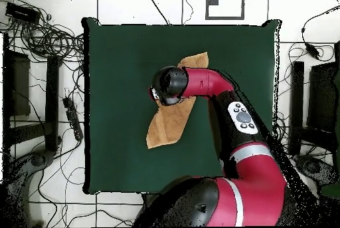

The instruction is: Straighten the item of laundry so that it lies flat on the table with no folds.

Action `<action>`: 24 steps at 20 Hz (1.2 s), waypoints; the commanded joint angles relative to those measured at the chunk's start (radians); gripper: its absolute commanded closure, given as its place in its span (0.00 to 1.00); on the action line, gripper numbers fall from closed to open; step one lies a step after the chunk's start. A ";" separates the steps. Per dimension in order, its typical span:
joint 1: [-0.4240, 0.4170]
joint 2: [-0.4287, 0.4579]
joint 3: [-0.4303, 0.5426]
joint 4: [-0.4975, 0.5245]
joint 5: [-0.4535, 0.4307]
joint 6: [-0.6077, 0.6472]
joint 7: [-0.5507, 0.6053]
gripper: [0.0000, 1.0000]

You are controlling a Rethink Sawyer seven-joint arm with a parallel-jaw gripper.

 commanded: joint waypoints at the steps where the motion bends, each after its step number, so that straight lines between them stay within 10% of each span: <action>1: 0.034 0.063 0.012 0.040 0.015 0.044 0.074 1.00; 24: 0.109 0.103 -0.063 -0.065 0.029 0.222 0.129 1.00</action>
